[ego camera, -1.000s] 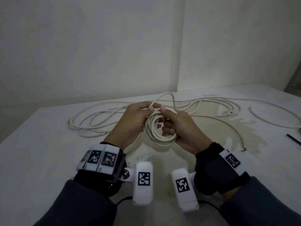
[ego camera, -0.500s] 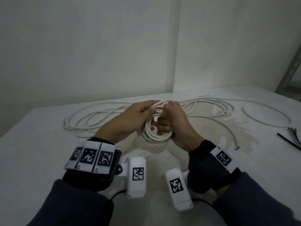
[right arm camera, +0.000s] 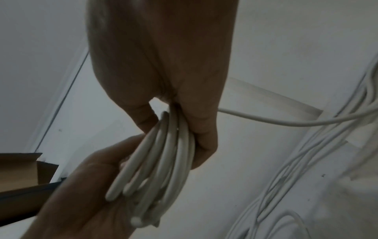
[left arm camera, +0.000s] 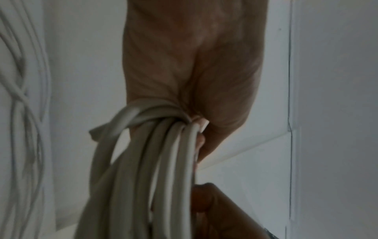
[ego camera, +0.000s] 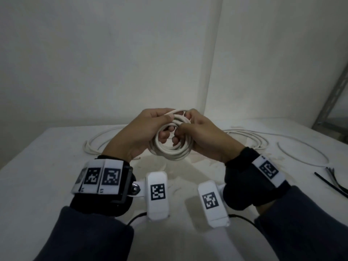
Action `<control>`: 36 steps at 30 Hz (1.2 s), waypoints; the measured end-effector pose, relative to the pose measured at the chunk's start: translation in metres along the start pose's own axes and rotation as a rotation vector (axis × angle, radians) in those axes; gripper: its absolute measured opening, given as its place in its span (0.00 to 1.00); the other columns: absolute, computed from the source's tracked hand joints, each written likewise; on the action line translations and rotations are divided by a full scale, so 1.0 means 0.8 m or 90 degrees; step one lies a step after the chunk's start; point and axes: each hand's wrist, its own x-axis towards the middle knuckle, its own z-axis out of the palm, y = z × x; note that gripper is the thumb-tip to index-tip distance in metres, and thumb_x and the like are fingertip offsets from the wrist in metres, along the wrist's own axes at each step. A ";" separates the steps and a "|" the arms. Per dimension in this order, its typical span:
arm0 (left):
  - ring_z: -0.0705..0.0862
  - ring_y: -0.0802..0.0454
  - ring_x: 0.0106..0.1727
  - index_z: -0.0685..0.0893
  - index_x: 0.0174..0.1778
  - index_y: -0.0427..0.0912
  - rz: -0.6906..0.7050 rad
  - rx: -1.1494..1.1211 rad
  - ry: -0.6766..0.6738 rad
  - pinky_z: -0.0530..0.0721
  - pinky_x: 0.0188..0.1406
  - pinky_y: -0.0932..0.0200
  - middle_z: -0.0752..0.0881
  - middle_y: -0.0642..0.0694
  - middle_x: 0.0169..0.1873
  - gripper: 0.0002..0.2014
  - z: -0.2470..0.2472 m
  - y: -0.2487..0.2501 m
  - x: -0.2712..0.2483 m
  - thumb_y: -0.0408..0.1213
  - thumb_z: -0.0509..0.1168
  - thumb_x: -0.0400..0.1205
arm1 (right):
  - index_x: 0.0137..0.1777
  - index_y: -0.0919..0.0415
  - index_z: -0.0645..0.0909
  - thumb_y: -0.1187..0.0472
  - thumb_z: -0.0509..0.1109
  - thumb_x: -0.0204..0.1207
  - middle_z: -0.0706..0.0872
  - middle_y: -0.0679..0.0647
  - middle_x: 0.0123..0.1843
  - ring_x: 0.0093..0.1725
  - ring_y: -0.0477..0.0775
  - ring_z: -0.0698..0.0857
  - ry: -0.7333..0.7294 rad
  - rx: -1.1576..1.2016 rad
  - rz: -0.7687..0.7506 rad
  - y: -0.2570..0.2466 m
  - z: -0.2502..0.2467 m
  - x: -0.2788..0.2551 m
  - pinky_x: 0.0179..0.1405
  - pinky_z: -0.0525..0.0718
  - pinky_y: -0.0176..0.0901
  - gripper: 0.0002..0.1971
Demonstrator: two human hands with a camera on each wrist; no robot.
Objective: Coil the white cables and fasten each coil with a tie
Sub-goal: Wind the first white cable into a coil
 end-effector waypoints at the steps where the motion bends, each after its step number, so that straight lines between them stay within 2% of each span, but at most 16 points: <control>1: 0.68 0.60 0.19 0.86 0.51 0.39 0.004 0.012 0.009 0.68 0.19 0.70 0.74 0.46 0.26 0.13 0.001 0.003 -0.001 0.30 0.54 0.87 | 0.47 0.60 0.64 0.79 0.57 0.77 0.78 0.59 0.38 0.26 0.51 0.79 0.015 -0.022 -0.010 0.000 0.003 0.000 0.29 0.79 0.43 0.13; 6: 0.73 0.60 0.19 0.84 0.61 0.37 0.021 -0.005 0.013 0.74 0.19 0.70 0.74 0.48 0.24 0.14 0.006 0.005 -0.004 0.33 0.55 0.88 | 0.45 0.55 0.59 0.69 0.63 0.80 0.78 0.59 0.42 0.27 0.47 0.76 0.108 -0.255 -0.134 0.002 0.014 0.004 0.25 0.77 0.39 0.14; 8: 0.74 0.61 0.18 0.82 0.64 0.34 0.005 -0.047 0.021 0.75 0.17 0.71 0.75 0.49 0.21 0.14 0.008 0.003 -0.005 0.32 0.55 0.88 | 0.48 0.57 0.59 0.68 0.63 0.79 0.79 0.55 0.38 0.26 0.44 0.75 0.112 -0.305 -0.146 0.000 0.014 0.004 0.24 0.76 0.37 0.13; 12: 0.67 0.62 0.18 0.82 0.65 0.35 0.005 -0.067 0.054 0.67 0.16 0.71 0.71 0.50 0.23 0.14 0.011 0.003 -0.002 0.32 0.56 0.88 | 0.54 0.59 0.59 0.69 0.66 0.76 0.79 0.52 0.35 0.26 0.45 0.77 0.140 -0.446 -0.171 -0.001 0.009 -0.002 0.26 0.76 0.37 0.17; 15: 0.66 0.61 0.17 0.86 0.60 0.38 0.011 0.000 0.098 0.66 0.16 0.70 0.71 0.50 0.24 0.13 0.020 0.004 -0.002 0.35 0.57 0.88 | 0.56 0.58 0.61 0.70 0.70 0.70 0.81 0.53 0.36 0.30 0.46 0.79 0.214 -0.556 -0.174 0.003 0.005 -0.005 0.23 0.74 0.29 0.22; 17: 0.66 0.60 0.17 0.89 0.52 0.40 0.004 0.031 0.140 0.66 0.16 0.68 0.72 0.50 0.22 0.13 0.028 0.005 -0.001 0.39 0.59 0.87 | 0.59 0.57 0.64 0.69 0.71 0.69 0.79 0.51 0.33 0.28 0.44 0.78 0.273 -0.580 -0.198 0.004 0.006 -0.005 0.21 0.73 0.25 0.23; 19: 0.68 0.57 0.17 0.88 0.38 0.43 0.007 0.076 0.191 0.67 0.17 0.67 0.74 0.48 0.22 0.17 0.034 0.007 0.000 0.44 0.59 0.87 | 0.67 0.57 0.67 0.70 0.70 0.70 0.77 0.47 0.30 0.26 0.42 0.76 0.314 -0.609 -0.251 0.006 0.008 -0.004 0.23 0.72 0.24 0.26; 21: 0.69 0.54 0.19 0.87 0.35 0.39 0.033 0.146 0.221 0.69 0.21 0.64 0.76 0.46 0.22 0.19 0.035 0.007 0.002 0.45 0.60 0.86 | 0.72 0.59 0.71 0.70 0.69 0.70 0.77 0.47 0.34 0.30 0.46 0.77 0.321 -0.650 -0.277 0.007 0.007 -0.003 0.28 0.73 0.25 0.29; 23: 0.70 0.53 0.21 0.88 0.38 0.34 0.064 0.217 0.231 0.69 0.27 0.59 0.76 0.47 0.21 0.17 0.034 0.006 0.002 0.42 0.61 0.84 | 0.61 0.62 0.82 0.66 0.70 0.69 0.71 0.52 0.43 0.39 0.54 0.74 0.338 -0.718 -0.270 0.009 0.009 -0.002 0.37 0.77 0.39 0.18; 25: 0.69 0.53 0.22 0.88 0.35 0.34 0.103 0.264 0.244 0.69 0.28 0.58 0.75 0.51 0.17 0.16 0.031 0.005 0.001 0.41 0.63 0.82 | 0.34 0.63 0.83 0.62 0.70 0.67 0.68 0.54 0.36 0.42 0.57 0.68 0.356 -0.759 -0.290 0.013 0.007 0.005 0.35 0.73 0.47 0.05; 26: 0.71 0.53 0.23 0.87 0.33 0.33 0.124 0.288 0.252 0.69 0.28 0.57 0.75 0.50 0.17 0.17 0.030 0.005 0.000 0.42 0.64 0.82 | 0.25 0.60 0.77 0.59 0.67 0.65 0.69 0.54 0.32 0.41 0.56 0.68 0.359 -0.769 -0.295 0.015 0.007 0.009 0.33 0.67 0.43 0.10; 28: 0.74 0.52 0.25 0.87 0.32 0.31 0.171 0.314 0.266 0.71 0.29 0.57 0.78 0.44 0.21 0.21 0.027 0.007 0.000 0.46 0.66 0.82 | 0.23 0.55 0.71 0.53 0.64 0.65 0.72 0.54 0.28 0.37 0.50 0.69 0.342 -0.732 -0.273 0.011 0.008 0.014 0.29 0.60 0.39 0.12; 30: 0.73 0.51 0.25 0.85 0.30 0.29 0.204 0.306 0.281 0.70 0.28 0.58 0.77 0.41 0.21 0.24 0.020 0.012 -0.001 0.48 0.67 0.81 | 0.29 0.58 0.76 0.54 0.71 0.67 0.74 0.54 0.30 0.34 0.43 0.71 0.262 -0.667 -0.230 0.001 0.007 0.010 0.29 0.67 0.35 0.11; 31: 0.73 0.51 0.25 0.85 0.30 0.30 0.212 0.305 0.291 0.70 0.28 0.58 0.76 0.42 0.21 0.24 0.015 0.014 -0.001 0.49 0.67 0.81 | 0.34 0.62 0.77 0.57 0.75 0.67 0.77 0.56 0.32 0.33 0.43 0.74 0.195 -0.597 -0.203 -0.004 0.004 0.006 0.33 0.72 0.34 0.11; 33: 0.75 0.52 0.26 0.86 0.31 0.34 0.220 0.308 0.309 0.72 0.28 0.58 0.78 0.44 0.21 0.22 0.005 0.018 -0.003 0.50 0.67 0.80 | 0.40 0.64 0.78 0.55 0.77 0.70 0.81 0.59 0.36 0.36 0.49 0.80 0.059 -0.416 -0.152 -0.015 -0.001 -0.005 0.37 0.80 0.42 0.14; 36: 0.72 0.55 0.21 0.87 0.31 0.32 0.222 0.294 0.298 0.71 0.27 0.59 0.77 0.45 0.19 0.21 -0.002 0.018 -0.003 0.49 0.69 0.79 | 0.39 0.55 0.82 0.51 0.68 0.80 0.79 0.50 0.31 0.33 0.45 0.76 0.069 -0.355 -0.198 -0.022 -0.016 -0.009 0.34 0.75 0.35 0.12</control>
